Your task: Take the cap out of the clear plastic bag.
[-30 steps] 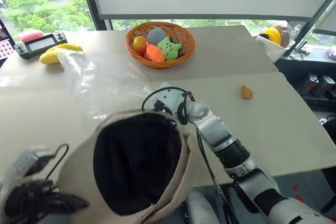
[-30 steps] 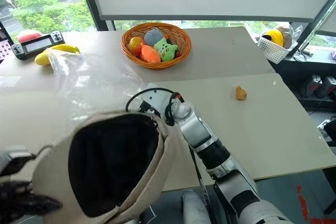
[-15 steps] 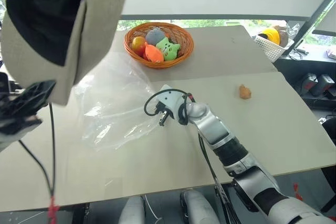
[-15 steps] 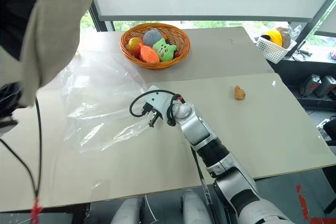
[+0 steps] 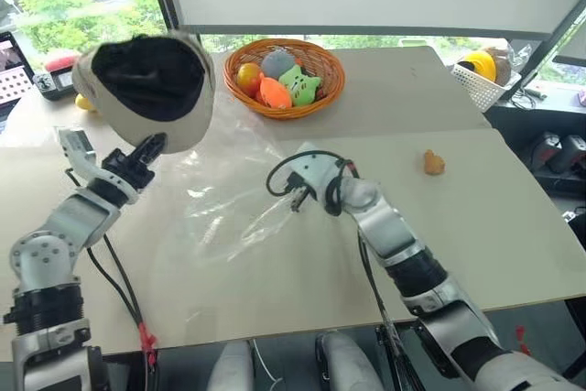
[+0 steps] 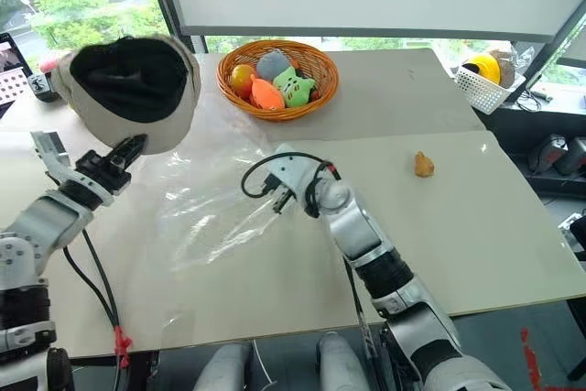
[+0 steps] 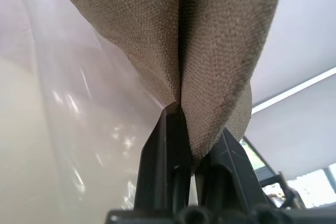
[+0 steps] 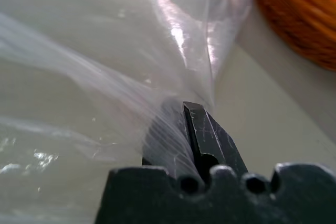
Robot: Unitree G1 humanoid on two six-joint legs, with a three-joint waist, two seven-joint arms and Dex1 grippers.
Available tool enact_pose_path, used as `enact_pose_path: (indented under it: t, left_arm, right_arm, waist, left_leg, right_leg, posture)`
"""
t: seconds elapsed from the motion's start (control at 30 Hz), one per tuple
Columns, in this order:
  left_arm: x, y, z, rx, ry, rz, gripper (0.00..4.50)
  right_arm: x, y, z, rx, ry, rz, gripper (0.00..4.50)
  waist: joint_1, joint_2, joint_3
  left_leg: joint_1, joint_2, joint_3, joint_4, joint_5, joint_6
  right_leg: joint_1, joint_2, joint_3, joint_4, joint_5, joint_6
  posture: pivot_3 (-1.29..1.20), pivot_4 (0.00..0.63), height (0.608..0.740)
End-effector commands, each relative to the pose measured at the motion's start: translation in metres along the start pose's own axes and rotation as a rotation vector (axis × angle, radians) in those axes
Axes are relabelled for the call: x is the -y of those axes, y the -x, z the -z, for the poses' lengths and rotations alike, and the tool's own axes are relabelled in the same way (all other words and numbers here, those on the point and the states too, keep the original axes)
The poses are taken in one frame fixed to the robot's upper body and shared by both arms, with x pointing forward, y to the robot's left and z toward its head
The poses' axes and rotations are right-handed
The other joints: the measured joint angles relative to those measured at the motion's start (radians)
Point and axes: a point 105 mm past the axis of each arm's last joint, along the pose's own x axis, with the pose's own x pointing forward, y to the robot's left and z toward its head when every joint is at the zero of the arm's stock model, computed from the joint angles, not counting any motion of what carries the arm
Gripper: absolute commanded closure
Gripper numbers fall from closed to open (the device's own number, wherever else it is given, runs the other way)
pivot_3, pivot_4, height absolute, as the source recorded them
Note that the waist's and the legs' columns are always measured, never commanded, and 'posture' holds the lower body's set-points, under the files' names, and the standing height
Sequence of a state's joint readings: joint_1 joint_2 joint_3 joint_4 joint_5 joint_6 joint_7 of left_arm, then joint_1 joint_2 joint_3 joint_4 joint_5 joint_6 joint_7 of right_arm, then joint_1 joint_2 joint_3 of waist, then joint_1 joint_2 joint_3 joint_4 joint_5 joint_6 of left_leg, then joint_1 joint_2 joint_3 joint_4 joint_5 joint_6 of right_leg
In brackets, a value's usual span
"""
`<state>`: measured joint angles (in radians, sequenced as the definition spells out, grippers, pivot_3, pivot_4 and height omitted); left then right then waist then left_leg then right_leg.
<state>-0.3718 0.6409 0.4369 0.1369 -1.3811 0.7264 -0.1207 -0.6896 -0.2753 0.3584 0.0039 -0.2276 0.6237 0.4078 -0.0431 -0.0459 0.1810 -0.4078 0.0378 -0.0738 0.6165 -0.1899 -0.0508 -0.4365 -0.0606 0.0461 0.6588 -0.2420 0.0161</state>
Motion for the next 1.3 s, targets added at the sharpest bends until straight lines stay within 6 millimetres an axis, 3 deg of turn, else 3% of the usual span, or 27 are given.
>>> enact_pose_path:
  t: [0.03,0.3,0.4,0.53,0.57,0.67,0.83,1.0,1.03,1.13,1.3]
  left_arm:
    - [-0.005,0.007,-0.005,0.021,-0.019,-0.002,4.47]
    - [-0.033,0.014,0.025,-0.055,0.111,-0.045,4.47]
    - [-0.039,0.029,0.044,-0.139,0.153,-0.016,4.47]
    - [-0.045,0.041,0.054,-0.183,0.189,-0.012,4.47]
    - [-0.044,0.042,0.057,-0.196,0.182,-0.014,4.13]
    - [-0.044,0.042,0.060,-0.200,0.183,-0.019,3.50]
    - [-0.030,0.039,0.056,-0.199,0.174,0.039,1.82]
    - [-0.028,0.040,0.053,-0.199,0.158,0.040,0.14]
    - [-0.029,0.041,0.052,-0.198,0.151,0.038,0.01]
    - [-0.033,0.047,0.048,-0.195,0.129,0.026,0.01]
    - [-0.053,0.065,0.040,-0.211,0.005,-0.048,0.01]
  right_arm:
    - [0.044,0.021,0.006,-0.049,0.086,0.242,4.50]
    - [0.052,0.047,0.029,-0.151,0.102,0.350,4.50]
    - [0.052,0.054,0.034,-0.155,0.033,0.390,4.50]
    - [0.052,0.056,0.038,-0.141,-0.052,0.401,4.50]
    - [0.052,0.056,0.039,-0.134,-0.077,0.401,4.50]
    - [0.050,0.055,0.037,-0.088,-0.161,0.391,3.70]
    - [0.040,0.051,0.032,-0.052,-0.207,0.334,1.99]
    - [0.035,0.051,0.033,-0.055,-0.208,0.300,0.35]
    - [0.034,0.051,0.034,-0.057,-0.210,0.285,0.05]
    - [0.030,0.060,0.037,-0.057,-0.213,0.222,0.05]
    - [0.010,0.095,0.050,-0.073,-0.144,-0.038,0.05]
  waist:
    - [0.000,0.000,0.000]
    - [-0.004,0.000,0.000]
    - [-0.007,0.000,0.000]
    - [-0.005,0.000,0.000]
    - [-0.005,0.000,0.000]
    - [-0.004,0.000,0.000]
    - [-0.004,0.000,0.000]
    - [-0.005,0.000,0.000]
    - [-0.004,0.000,0.000]
    - [-0.004,0.000,0.000]
    - [-0.003,0.000,0.000]
  left_leg:
    - [0.000,0.000,0.000,0.000,0.000,0.000]
    - [0.001,0.000,0.000,0.001,0.000,0.000]
    - [0.002,0.000,0.000,0.002,0.000,0.000]
    - [0.003,0.000,0.000,0.001,0.000,0.000]
    - [0.003,0.000,0.000,0.002,0.000,0.000]
    - [0.007,0.000,0.000,0.002,0.000,0.000]
    - [0.013,0.000,0.000,0.002,0.000,0.000]
    - [0.013,0.000,0.000,0.001,0.000,0.000]
    - [0.013,0.000,0.000,0.001,0.000,0.000]
    - [0.013,0.000,0.000,0.001,0.000,0.000]
    - [0.012,0.000,0.000,0.000,0.000,0.000]
  right_leg:
    - [0.000,0.000,0.000,0.000,0.000,0.000]
    - [0.002,0.000,0.000,0.000,0.000,0.000]
    - [0.002,0.000,0.000,0.001,0.000,0.000]
    - [0.003,0.000,0.001,0.001,0.000,0.000]
    - [0.004,0.000,0.001,0.001,0.000,0.000]
    - [0.007,0.000,0.001,0.001,0.000,0.001]
    - [0.014,0.000,0.000,-0.001,-0.001,0.001]
    - [0.014,0.000,0.000,-0.001,-0.001,0.001]
    - [0.014,0.000,0.000,-0.001,-0.001,0.001]
    - [0.014,0.000,0.000,-0.001,-0.001,0.001]
    - [0.014,0.000,0.000,-0.003,-0.001,0.002]
  posture:
    - [0.00,0.150,0.740]
    - [0.00,0.150,0.740]
    - [0.00,0.150,0.740]
    - [0.00,0.150,0.740]
    - [0.00,0.150,0.740]
    - [0.00,0.150,0.740]
    - [0.00,0.150,0.740]
    - [0.00,0.150,0.740]
    - [0.00,0.150,0.740]
    - [0.00,0.150,0.740]
    - [0.00,0.150,0.740]
